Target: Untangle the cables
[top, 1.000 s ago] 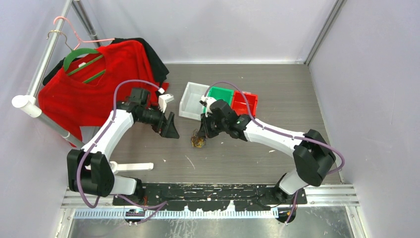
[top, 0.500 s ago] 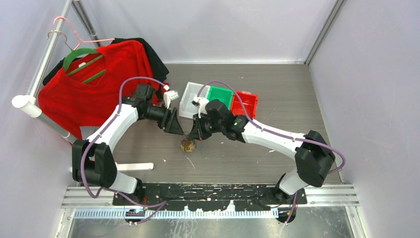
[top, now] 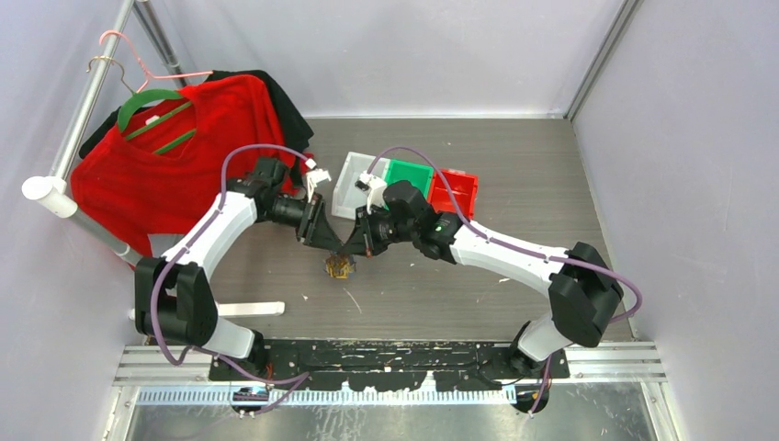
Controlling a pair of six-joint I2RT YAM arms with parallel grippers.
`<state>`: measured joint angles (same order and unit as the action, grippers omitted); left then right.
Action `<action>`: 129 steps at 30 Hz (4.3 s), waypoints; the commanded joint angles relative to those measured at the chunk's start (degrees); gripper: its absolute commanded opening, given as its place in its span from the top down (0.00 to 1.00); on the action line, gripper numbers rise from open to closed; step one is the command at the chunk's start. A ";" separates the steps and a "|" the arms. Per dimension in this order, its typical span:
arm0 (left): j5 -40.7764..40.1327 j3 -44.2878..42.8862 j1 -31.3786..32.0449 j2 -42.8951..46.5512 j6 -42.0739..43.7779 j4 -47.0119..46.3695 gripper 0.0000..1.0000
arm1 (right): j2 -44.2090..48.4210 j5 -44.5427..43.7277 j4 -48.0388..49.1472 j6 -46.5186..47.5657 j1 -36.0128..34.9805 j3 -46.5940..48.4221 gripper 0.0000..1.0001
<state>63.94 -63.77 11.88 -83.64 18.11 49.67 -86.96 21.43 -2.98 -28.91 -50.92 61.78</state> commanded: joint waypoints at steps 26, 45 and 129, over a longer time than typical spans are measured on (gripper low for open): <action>-14.10 -0.78 1.31 13.06 -18.83 -8.05 1.00 | 6.72 -27.32 11.67 -0.61 -4.17 -4.44 0.43; -10.56 -3.71 1.89 16.13 -19.62 -2.66 1.00 | 4.43 -31.98 17.15 -0.23 -8.50 -6.27 0.37; -37.84 -58.54 5.40 9.41 -15.18 3.55 1.00 | 2.83 -35.07 31.52 -11.91 -3.62 -31.75 0.34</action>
<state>24.43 -122.83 17.15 -73.71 4.40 54.02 -88.55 -13.80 27.97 -40.56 -54.68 29.32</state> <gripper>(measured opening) 0.009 0.629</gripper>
